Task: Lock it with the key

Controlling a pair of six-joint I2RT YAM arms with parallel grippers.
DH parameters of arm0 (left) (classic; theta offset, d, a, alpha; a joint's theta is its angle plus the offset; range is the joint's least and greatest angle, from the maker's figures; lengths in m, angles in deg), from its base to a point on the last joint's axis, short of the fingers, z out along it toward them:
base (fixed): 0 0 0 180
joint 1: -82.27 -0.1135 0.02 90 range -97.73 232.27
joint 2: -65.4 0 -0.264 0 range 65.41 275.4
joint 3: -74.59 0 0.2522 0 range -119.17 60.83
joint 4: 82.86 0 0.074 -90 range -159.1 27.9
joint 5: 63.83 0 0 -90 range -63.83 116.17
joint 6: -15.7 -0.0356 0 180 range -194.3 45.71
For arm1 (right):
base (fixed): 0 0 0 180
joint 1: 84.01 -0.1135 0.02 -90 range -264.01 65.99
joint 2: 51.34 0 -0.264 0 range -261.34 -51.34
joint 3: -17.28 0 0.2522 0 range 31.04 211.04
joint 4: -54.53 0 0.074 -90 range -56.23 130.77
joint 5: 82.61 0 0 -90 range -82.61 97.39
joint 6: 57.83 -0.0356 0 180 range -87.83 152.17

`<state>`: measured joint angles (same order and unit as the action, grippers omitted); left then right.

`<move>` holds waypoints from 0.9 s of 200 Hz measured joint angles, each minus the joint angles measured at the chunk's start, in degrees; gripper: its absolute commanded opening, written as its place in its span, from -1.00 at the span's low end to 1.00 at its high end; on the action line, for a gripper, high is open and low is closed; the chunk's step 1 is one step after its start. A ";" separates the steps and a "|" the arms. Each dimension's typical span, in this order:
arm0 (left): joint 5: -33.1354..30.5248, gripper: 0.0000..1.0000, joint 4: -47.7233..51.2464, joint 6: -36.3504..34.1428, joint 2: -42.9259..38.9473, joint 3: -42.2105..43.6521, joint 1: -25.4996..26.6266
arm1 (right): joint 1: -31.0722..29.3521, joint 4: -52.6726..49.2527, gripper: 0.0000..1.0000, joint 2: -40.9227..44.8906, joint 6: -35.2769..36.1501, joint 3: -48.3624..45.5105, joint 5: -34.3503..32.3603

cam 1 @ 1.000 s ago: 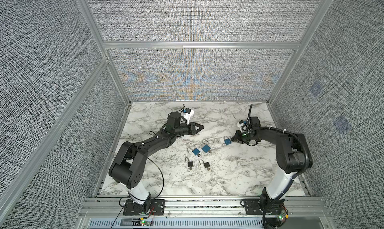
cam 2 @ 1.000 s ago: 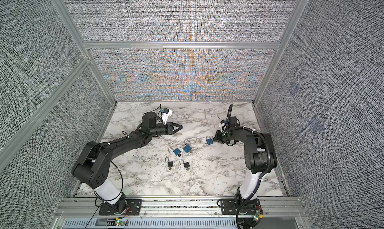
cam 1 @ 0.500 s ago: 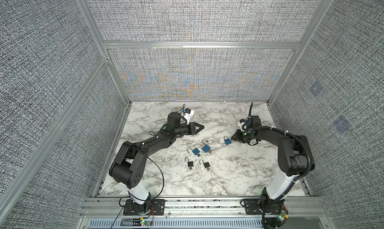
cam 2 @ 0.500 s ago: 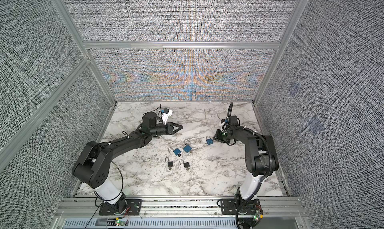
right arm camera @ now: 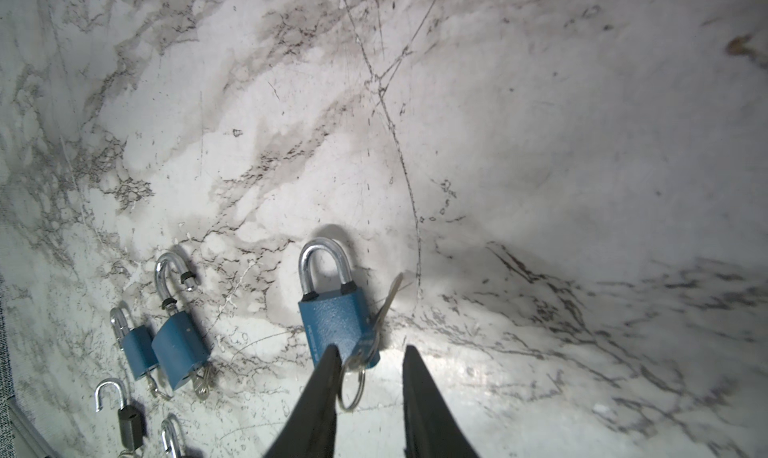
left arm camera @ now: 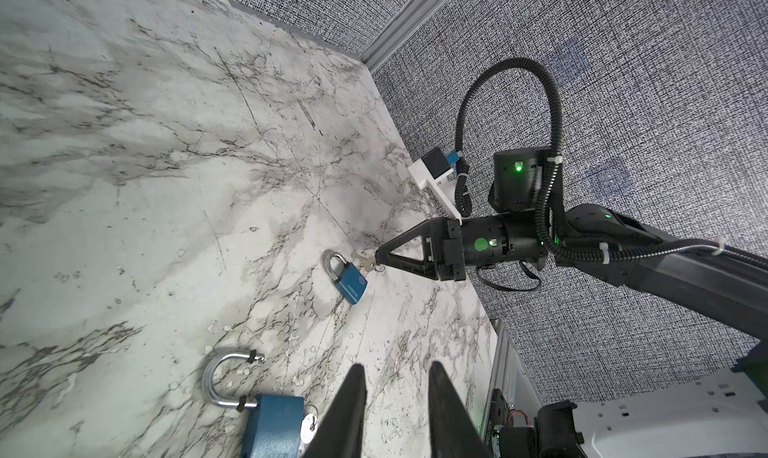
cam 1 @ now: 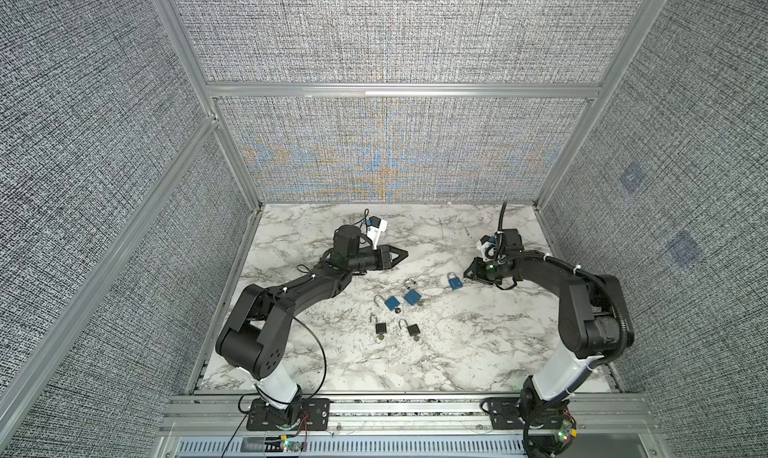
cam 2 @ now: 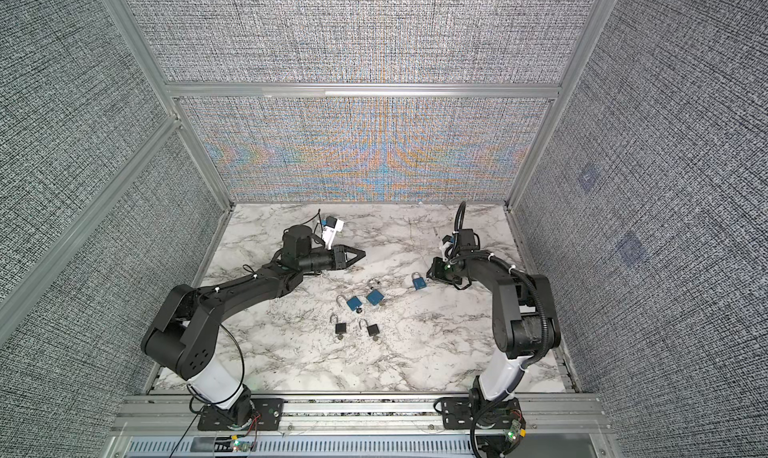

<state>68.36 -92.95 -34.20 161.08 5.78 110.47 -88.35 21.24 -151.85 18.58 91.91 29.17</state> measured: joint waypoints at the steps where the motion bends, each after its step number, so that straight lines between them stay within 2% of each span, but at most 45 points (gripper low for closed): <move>1: -0.02 -0.42 0.00 0.00 0.00 0.00 0.00 | -0.02 -0.02 -0.44 -0.04 0.00 0.04 -0.04; 58: 0.02 -0.42 -0.07 0.44 0.07 0.00 -0.11 | -0.68 -3.56 -0.44 -1.95 1.46 2.23 -3.58; 104: 0.04 -0.42 -0.20 0.46 0.55 0.11 -0.22 | -2.36 -6.67 -0.35 -2.75 2.62 3.91 -7.15; 180: 0.04 -0.42 -0.42 0.48 0.55 0.52 -0.22 | -6.82 -13.11 -0.35 -6.19 4.50 10.05 -18.27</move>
<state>68.40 -93.37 -33.72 161.63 6.30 110.25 -95.17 8.13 -158.03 23.08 101.96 10.90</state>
